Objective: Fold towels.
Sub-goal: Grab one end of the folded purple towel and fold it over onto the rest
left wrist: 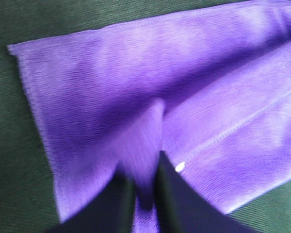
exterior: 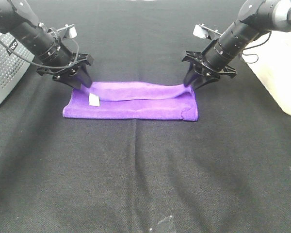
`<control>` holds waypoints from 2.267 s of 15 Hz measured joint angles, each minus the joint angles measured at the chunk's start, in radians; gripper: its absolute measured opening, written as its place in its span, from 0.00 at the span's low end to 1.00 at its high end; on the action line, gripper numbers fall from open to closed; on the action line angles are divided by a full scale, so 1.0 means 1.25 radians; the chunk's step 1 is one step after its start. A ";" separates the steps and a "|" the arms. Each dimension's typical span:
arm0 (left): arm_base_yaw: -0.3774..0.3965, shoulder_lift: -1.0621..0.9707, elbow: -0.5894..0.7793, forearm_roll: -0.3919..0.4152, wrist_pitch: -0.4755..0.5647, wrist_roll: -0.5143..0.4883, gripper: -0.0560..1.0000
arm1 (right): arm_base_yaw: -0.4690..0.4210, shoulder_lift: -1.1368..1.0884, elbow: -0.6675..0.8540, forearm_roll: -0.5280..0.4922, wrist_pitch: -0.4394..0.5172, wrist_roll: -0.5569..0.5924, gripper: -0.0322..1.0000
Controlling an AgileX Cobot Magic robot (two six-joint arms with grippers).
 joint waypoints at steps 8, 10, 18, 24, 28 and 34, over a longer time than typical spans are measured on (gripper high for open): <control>0.032 -0.050 -0.053 0.141 0.160 -0.034 0.82 | 0.000 -0.133 0.000 -0.091 0.174 0.002 0.79; 0.074 -0.026 -0.065 0.107 0.186 -0.030 0.82 | 0.000 -0.158 0.000 -0.116 0.201 0.024 0.79; 0.105 0.082 -0.072 -0.016 0.202 0.052 0.82 | 0.000 -0.162 0.000 -0.126 0.206 0.049 0.79; 0.104 0.124 -0.122 -0.093 0.213 0.052 0.81 | 0.000 -0.162 0.000 -0.126 0.206 0.050 0.79; 0.062 0.170 -0.174 -0.165 0.214 0.030 0.77 | 0.000 -0.162 0.000 -0.126 0.207 0.050 0.79; -0.010 0.202 -0.214 -0.150 0.201 0.001 0.58 | 0.000 -0.162 0.000 -0.126 0.208 0.050 0.79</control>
